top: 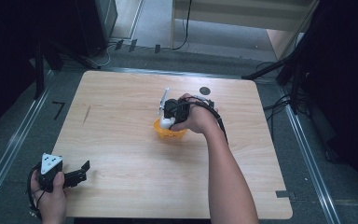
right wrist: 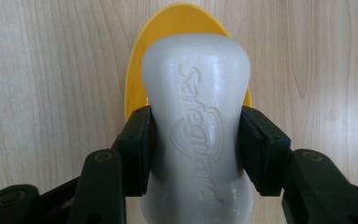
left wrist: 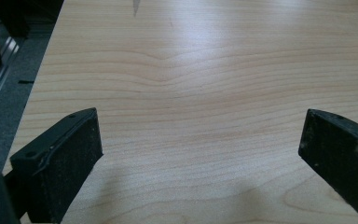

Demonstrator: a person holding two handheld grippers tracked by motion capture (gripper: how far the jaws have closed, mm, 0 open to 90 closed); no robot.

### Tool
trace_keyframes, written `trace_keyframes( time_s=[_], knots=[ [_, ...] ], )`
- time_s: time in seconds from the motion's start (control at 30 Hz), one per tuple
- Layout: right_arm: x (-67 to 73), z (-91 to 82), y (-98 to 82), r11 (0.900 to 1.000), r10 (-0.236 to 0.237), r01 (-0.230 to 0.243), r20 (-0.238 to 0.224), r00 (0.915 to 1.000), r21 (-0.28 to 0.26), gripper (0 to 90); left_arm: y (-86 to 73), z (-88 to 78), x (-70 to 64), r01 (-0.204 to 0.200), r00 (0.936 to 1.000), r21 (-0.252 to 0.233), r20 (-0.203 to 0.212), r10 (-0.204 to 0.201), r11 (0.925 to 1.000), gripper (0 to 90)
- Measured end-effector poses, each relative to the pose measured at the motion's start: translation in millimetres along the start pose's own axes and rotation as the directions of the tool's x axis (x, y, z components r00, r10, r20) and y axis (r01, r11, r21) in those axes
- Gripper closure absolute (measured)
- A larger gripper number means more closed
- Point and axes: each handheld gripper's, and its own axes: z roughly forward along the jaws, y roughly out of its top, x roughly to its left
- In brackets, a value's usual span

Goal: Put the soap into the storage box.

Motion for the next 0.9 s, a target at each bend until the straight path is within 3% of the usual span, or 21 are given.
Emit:
trace_keyframes(
  time_s=[0.37,0.8,0.9],
  knots=[
    [-5.0,13.5,1.0,1.0,0.0,0.001,-0.013,0.9999,0.008,50.4,0.0,0.2,-0.2,0.0,1.0,0.0,-0.001,0.0,1.0,0.0],
    [-7.0,30.0,2.1,0.998,-0.003,0.005,-0.038,0.9993,0.059,49.3,-0.2,-0.4,0.4,-0.001,1.0,-0.003,0.003,0.001,1.0,0.0],
    [-7.3,24.4,3.0,0.999,0.031,-0.03,-0.026,0.9992,0.033,43.8,-0.3,-0.4,0.3,0.001,1.0,-0.006,0.004,-0.001,1.0,0.0]
  ],
)
